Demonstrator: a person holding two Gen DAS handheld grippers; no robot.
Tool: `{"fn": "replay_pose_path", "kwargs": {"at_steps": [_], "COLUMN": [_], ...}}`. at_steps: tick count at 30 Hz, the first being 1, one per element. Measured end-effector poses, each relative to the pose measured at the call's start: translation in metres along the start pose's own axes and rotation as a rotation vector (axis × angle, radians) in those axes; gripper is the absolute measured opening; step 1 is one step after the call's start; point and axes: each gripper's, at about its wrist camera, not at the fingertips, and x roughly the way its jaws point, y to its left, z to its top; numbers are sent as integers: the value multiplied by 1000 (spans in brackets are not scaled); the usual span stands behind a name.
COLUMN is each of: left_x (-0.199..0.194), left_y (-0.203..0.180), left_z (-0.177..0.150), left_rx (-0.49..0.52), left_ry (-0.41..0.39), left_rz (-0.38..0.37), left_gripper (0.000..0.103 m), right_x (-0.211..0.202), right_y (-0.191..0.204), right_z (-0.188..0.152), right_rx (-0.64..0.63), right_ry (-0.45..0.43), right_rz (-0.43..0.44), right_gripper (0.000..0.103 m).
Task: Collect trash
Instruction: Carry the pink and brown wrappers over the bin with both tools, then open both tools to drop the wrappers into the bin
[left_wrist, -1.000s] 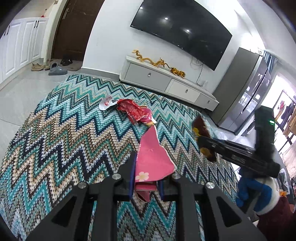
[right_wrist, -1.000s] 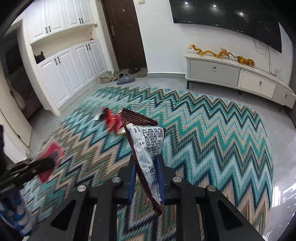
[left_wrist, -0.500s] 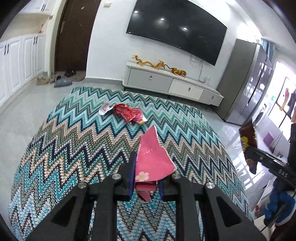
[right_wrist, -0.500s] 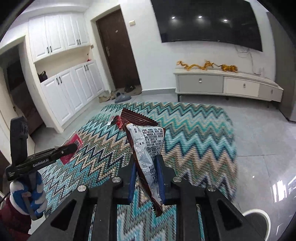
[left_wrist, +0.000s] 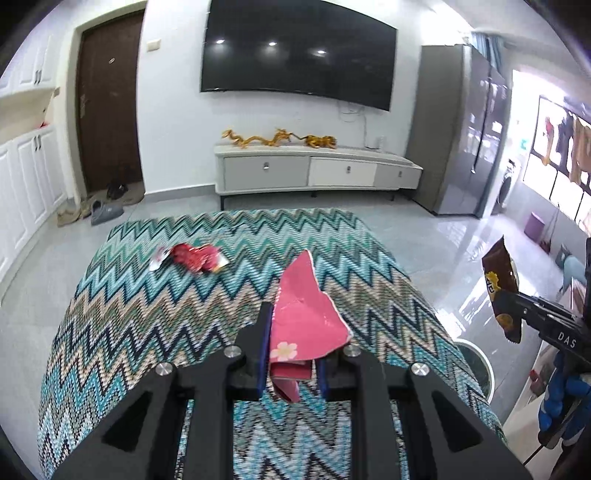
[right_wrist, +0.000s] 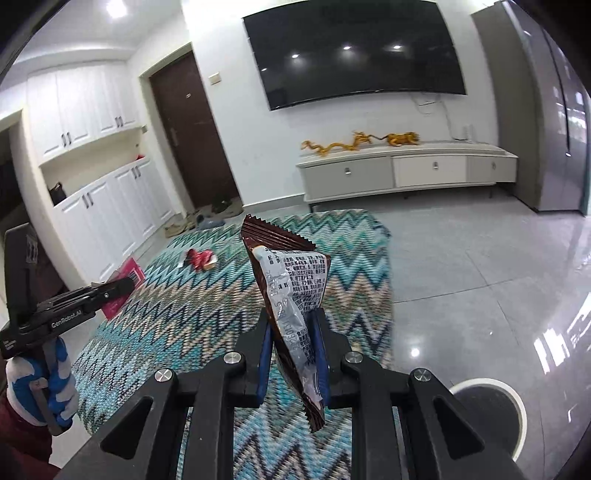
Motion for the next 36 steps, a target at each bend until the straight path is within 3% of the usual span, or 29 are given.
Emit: {"fn": "replay_pose_path", "kwargs": {"at_steps": [9,22,36], "left_x": [15,53,113], "left_y": [-53,-149,-245], "left_z": [5,2,-17], "left_rx": [98,251,359], "left_ry": [33,119,270], "left_rz": [-44,-146,-267], "left_gripper": [19,19,20], "right_x": [-18,-30,-30], "right_y": [-45,-128,-203], "right_z": [-23,-72,-113], "right_rx": [106,284,439], "right_ry": [-17,25,98], "right_rz": [-58,-166,-242], "right_gripper": [19,19,20]}}
